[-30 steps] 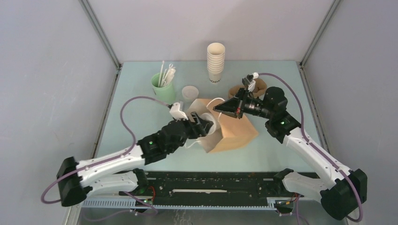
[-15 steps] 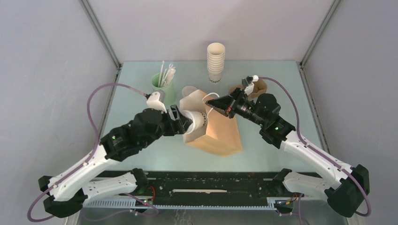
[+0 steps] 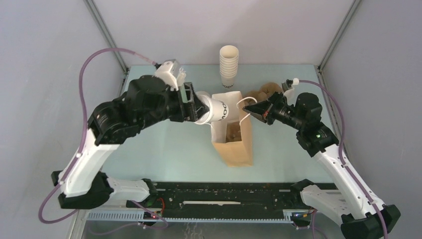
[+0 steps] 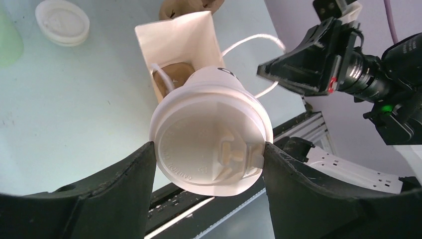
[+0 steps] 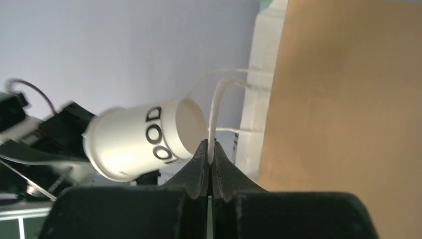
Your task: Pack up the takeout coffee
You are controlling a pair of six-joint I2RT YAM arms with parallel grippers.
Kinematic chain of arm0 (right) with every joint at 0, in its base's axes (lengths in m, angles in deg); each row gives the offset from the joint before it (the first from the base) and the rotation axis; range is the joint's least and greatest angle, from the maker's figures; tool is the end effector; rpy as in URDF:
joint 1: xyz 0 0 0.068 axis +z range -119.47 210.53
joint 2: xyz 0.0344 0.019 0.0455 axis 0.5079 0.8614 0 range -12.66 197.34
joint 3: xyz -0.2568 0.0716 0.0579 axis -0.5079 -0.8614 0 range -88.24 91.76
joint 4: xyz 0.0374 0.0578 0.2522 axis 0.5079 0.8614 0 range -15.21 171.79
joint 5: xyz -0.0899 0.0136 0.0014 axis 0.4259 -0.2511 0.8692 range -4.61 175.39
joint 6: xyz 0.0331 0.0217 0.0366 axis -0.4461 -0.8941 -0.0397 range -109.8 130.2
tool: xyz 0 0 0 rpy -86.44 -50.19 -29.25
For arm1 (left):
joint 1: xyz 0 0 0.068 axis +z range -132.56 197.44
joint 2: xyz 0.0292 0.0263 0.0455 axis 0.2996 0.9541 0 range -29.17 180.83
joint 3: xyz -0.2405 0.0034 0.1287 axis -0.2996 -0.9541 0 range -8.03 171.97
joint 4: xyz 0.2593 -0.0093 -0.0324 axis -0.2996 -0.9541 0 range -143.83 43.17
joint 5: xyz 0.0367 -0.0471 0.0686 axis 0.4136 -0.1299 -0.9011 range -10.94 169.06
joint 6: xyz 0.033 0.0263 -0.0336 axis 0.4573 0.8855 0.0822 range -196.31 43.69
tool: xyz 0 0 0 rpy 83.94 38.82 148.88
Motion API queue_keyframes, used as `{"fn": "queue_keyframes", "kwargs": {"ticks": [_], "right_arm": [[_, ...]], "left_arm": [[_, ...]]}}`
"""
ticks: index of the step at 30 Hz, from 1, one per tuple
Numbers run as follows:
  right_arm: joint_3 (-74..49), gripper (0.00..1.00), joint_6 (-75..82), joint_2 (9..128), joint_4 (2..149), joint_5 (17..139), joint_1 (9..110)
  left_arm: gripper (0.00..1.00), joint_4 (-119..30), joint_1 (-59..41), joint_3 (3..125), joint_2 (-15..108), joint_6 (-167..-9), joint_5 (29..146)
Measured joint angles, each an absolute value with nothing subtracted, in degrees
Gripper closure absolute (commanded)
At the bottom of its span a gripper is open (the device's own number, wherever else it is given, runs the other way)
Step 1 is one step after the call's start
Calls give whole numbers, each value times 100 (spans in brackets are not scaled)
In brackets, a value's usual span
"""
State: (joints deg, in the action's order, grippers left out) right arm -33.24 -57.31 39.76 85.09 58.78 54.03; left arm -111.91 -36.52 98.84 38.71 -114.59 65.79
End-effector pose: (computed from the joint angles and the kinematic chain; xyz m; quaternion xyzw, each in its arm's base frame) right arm 0.1825 0.0967 0.3795 0.1342 0.7363 0.5782 0.3250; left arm 0.1071 -0.1334 0.5111 0.0543 0.8433 -0.3109 0.4351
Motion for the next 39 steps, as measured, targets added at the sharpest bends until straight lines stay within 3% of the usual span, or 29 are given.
{"fn": "queue_keyframes", "kwargs": {"ticks": [8,19,27,39], "right_arm": [[-3322,100,-5053,3863,8903,5292,5475],[-3322,100,-5123,3773,8730,5714,5799],[-3322,100,-5119,3736,8728,6556,6557],[-3322,100,-5086,3708,8564,7808,7303]], "left_arm": [[67,-12301,-3650,11748,5381,-11236,6922],[67,-12854,-3785,11694,5646,-11507,6692],[67,-12870,-3825,11698,6275,-11800,6570],[68,-12918,-3833,11571,6264,-12438,6517]]}}
